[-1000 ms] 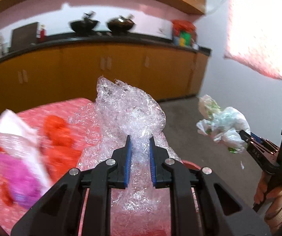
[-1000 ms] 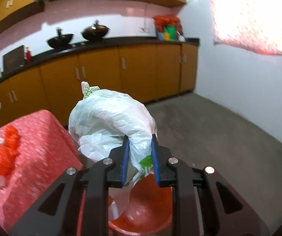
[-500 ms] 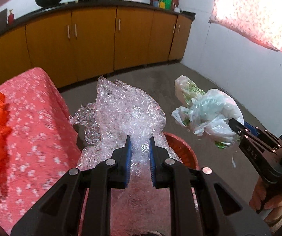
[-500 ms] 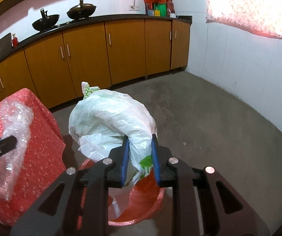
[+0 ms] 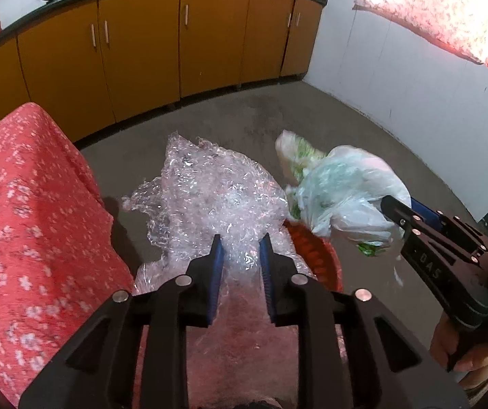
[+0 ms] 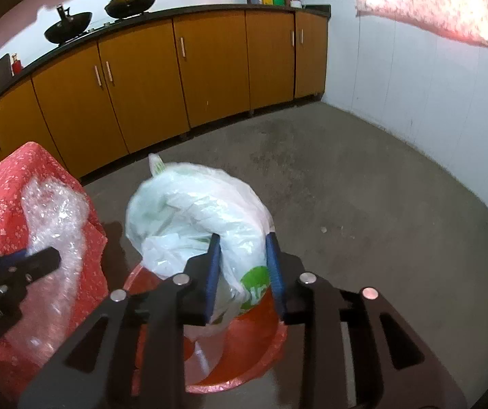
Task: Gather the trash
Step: 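Carry both bags to the orange basket and open both tools over it, then move both tools back over the table toward the red bags, then grasp the red bag with the right tool while the left tool grasps the pink bag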
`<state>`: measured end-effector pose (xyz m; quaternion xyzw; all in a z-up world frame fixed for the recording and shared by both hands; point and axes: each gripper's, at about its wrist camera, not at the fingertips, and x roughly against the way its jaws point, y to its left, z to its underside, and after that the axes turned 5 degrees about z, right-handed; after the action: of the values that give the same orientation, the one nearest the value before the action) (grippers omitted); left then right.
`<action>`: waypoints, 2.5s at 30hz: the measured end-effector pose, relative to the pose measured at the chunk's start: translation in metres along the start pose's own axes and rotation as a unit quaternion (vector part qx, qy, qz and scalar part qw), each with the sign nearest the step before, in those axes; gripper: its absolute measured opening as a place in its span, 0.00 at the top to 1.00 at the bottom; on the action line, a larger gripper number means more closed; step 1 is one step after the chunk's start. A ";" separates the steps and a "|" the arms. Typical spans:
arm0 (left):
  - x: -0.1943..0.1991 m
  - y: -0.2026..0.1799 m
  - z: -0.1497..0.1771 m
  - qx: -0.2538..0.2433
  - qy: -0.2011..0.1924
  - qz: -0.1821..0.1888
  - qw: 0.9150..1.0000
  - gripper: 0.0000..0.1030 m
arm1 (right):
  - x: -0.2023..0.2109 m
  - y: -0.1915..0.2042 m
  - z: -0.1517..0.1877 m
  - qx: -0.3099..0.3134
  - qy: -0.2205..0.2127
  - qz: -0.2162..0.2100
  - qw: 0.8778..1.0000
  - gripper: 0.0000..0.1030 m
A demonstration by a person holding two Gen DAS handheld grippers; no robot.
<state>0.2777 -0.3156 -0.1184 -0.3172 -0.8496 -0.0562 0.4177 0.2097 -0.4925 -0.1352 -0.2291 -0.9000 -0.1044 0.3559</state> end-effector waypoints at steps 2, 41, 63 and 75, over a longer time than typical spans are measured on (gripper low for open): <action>-0.006 0.000 -0.001 0.002 0.005 0.000 1.000 0.73 | -0.006 -0.001 0.001 -0.004 0.006 -0.002 1.000 0.70; 0.273 0.178 0.086 0.133 -0.217 -0.258 0.932 0.45 | 0.145 0.270 -0.014 0.157 -0.070 -0.257 0.951 0.58; 0.293 0.257 0.126 0.193 -0.237 -0.270 0.913 0.39 | 0.101 0.400 0.022 0.259 0.002 -0.263 0.929 0.80; 0.268 0.264 0.115 0.197 -0.209 -0.254 0.924 0.39 | 0.118 0.383 0.009 0.235 -0.058 -0.265 0.933 0.86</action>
<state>0.2341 0.0670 -0.0381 -0.0064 -0.9636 0.0753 0.2563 0.3151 -0.1148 -0.0508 0.1020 -0.9458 0.0332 0.3065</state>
